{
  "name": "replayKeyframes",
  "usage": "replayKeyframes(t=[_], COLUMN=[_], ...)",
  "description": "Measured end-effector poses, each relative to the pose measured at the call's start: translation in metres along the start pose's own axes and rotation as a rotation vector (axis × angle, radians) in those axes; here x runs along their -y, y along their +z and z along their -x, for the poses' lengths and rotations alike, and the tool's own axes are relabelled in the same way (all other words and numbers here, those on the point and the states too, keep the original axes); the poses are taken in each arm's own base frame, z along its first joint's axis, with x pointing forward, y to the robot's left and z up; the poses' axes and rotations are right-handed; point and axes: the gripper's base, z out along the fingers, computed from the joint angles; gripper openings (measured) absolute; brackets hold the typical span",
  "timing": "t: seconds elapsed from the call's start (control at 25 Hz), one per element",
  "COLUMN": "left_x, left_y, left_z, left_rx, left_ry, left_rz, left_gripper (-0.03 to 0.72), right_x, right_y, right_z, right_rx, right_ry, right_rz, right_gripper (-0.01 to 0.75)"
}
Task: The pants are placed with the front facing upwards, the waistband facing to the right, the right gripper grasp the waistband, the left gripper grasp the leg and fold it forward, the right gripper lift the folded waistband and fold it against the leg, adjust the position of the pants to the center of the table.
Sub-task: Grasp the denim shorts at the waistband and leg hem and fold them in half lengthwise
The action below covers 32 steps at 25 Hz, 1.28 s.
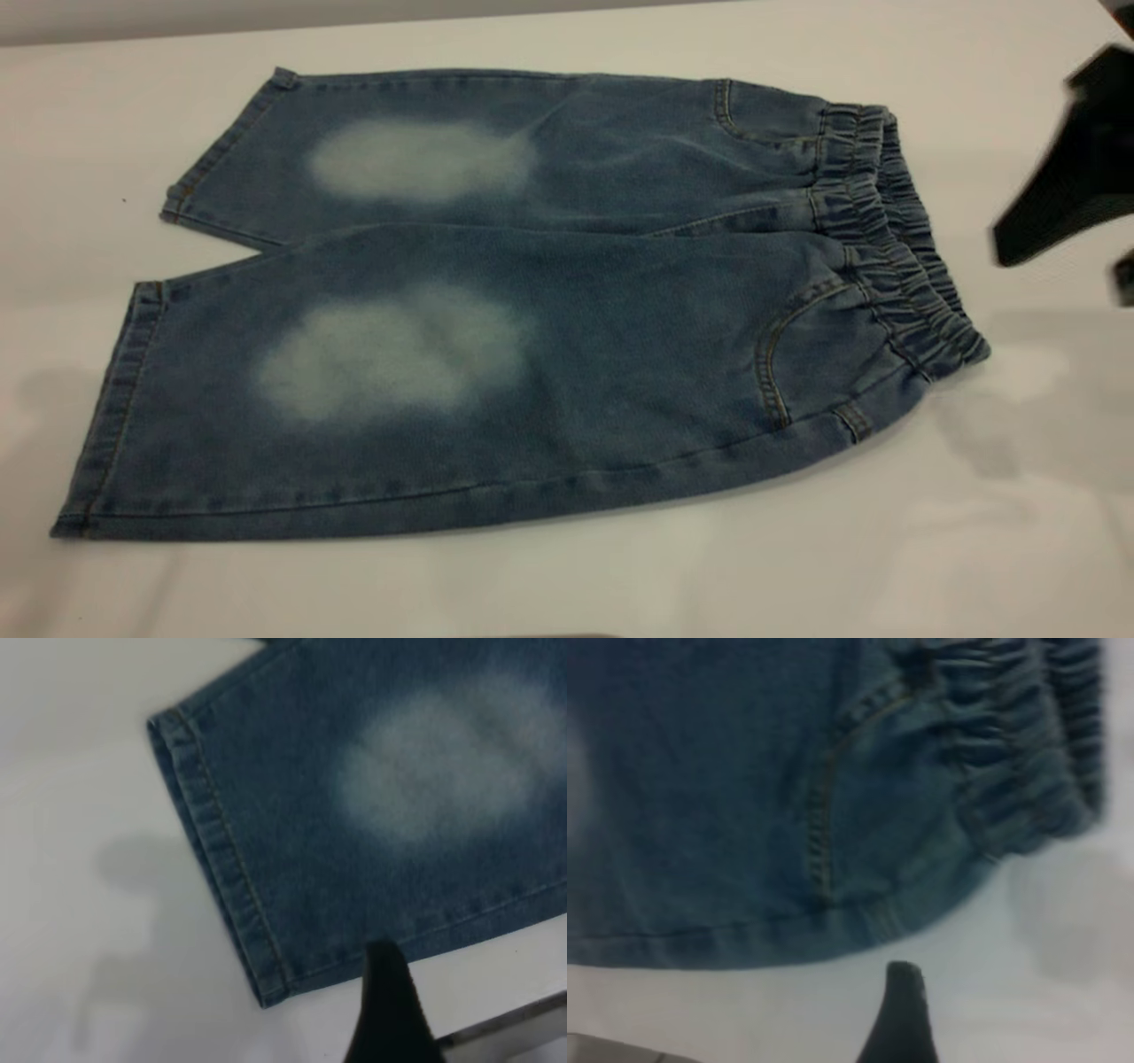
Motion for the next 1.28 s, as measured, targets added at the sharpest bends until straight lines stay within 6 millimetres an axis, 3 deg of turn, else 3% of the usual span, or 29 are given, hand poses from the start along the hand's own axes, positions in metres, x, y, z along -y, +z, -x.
replayKeyframes(t=[0.2,0.4,0.68,0.96,1.28], left_x=[0.015,0.028,0.028,0.028,0.028], left_y=[0.022,0.033,0.034,0.034,0.034], left_z=[0.000,0.001,0.003,0.004,0.004], left_rx=[-0.075,-0.092,-0.075,-0.070,-0.069], left_ry=[0.071,0.140,0.146,0.147,0.148], left_rz=[-0.052,-0.077,-0.071,-0.068,-0.068], left_gripper=[0.427,0.428,0.428,0.428,0.428], right_x=[0.004,0.026,0.050,0.058,0.060], right_y=[0.025,0.042,0.061,0.082,0.092], right_z=[0.011,0.015,0.013,0.010,0.017], right_rx=[-0.036,-0.082,-0.135,-0.137,-0.104], right_ry=[0.047,0.118,0.201,0.231,0.224], right_rz=[0.065,0.071,0.140,0.184,0.217], right_gripper=[0.528,0.528,0.519,0.516,0.514])
